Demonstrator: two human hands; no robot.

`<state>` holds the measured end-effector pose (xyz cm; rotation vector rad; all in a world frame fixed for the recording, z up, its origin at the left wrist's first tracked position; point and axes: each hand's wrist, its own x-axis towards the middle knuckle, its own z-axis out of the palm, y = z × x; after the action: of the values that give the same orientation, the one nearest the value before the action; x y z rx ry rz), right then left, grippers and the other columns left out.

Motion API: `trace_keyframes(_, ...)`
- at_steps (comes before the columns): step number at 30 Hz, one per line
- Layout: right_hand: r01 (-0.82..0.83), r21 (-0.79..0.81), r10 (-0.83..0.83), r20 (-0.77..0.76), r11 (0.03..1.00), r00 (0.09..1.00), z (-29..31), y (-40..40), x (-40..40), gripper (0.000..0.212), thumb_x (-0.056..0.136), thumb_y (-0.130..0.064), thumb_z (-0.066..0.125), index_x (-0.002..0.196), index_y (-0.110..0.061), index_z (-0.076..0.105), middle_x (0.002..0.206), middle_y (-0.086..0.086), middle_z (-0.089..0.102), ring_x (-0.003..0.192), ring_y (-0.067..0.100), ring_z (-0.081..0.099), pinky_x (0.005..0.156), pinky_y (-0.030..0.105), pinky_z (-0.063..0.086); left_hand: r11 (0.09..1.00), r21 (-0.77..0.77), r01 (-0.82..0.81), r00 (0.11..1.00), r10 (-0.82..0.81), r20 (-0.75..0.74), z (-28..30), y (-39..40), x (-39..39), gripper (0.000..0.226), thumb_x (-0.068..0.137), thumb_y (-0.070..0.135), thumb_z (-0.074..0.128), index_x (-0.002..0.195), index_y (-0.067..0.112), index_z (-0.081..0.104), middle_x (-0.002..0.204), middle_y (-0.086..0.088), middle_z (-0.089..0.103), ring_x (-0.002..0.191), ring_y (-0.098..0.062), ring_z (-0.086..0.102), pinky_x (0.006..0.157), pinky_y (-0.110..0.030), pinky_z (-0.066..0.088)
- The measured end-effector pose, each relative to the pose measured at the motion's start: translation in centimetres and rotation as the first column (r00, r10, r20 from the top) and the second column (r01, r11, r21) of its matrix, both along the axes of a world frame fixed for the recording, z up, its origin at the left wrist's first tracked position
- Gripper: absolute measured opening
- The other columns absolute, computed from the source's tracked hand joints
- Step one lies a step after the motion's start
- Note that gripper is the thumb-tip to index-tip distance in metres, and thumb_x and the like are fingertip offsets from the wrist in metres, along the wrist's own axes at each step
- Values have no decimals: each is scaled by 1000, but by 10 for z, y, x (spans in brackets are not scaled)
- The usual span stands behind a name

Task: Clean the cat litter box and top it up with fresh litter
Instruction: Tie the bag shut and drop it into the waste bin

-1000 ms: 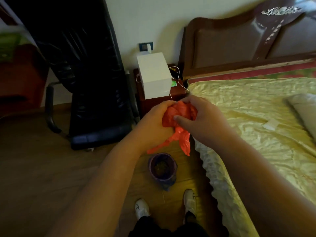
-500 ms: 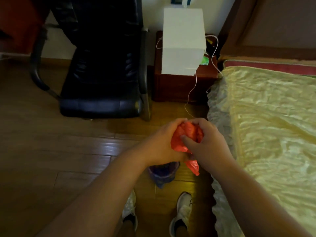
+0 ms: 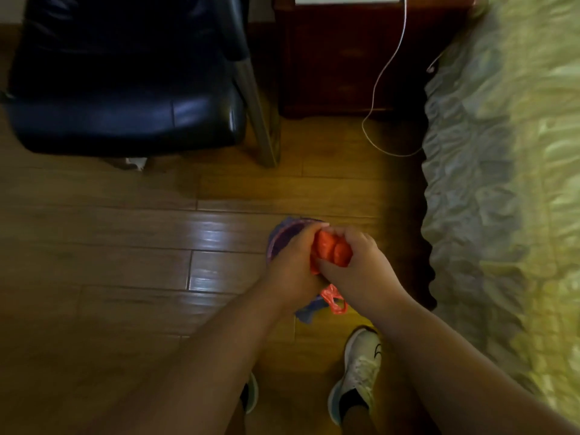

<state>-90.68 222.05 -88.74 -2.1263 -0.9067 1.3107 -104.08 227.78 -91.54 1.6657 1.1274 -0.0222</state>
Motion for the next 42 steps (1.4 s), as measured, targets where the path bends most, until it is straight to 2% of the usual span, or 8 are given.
trace_keyframes(8,19,-132,-19,0,991,1000,-94,-1,2,51,82,-31,70,124,-37,41,99,-15,59,84,5,62,70,30,58,996,84,-35,997,41,-67,-105,-15,5,72,89,13,67,152,23,33,154,2,34,135,-9,41,103,-2,26)
trace_keyframes(14,-6,-222,24,76,975,997,-143,1,2,52,88,-34,70,137,-32,53,135,1,38,86,14,51,69,19,47,998,-33,47,996,-50,-72,-143,-21,-7,109,68,44,88,152,40,19,151,11,16,125,-6,40,105,-26,40)
trace_keyframes(18,-32,-236,54,85,971,995,-159,0,-2,52,85,-41,73,134,-36,56,131,2,43,90,16,56,81,30,57,999,-19,26,995,-28,-100,-160,-13,-13,77,78,44,68,146,47,33,152,7,36,128,-9,48,108,-34,45)
trace_keyframes(21,-39,-254,78,146,966,986,-168,2,-7,46,84,-44,73,127,-38,56,126,-4,50,98,17,57,80,30,53,999,-6,45,982,-45,-185,-168,-6,-13,48,90,40,60,136,44,47,133,6,59,115,-13,62,99,-40,52)
trace_keyframes(26,-40,-252,93,202,967,975,-185,9,-18,37,84,-41,72,114,-42,52,120,-5,54,112,23,54,89,40,54,998,31,62,930,-47,-365,-180,6,-13,19,94,37,54,111,29,51,116,1,59,99,-21,63,89,-46,54)
trace_keyframes(35,-4,-214,48,199,977,979,-232,16,-26,28,91,-21,64,118,-30,60,133,0,41,98,21,55,83,30,50,997,69,35,940,-9,-341,-214,17,-17,15,97,25,45,107,25,56,118,-3,62,105,-24,62,94,-41,50)
trace_keyframes(39,37,-239,-3,143,970,990,-251,17,-24,30,89,-30,60,119,-30,63,112,-3,68,92,19,67,80,36,58,996,-68,63,969,-77,-233,-225,7,-21,61,83,38,56,141,36,37,140,-2,49,122,-23,58,99,-46,52)
trace_keyframes(42,-19,-279,42,76,960,996,-252,19,-21,26,89,-39,58,112,-32,68,95,-9,74,79,13,70,74,37,60,995,-31,98,947,-103,-305,-229,0,-25,87,79,38,74,148,45,21,147,-1,38,128,-26,51,98,-49,52)
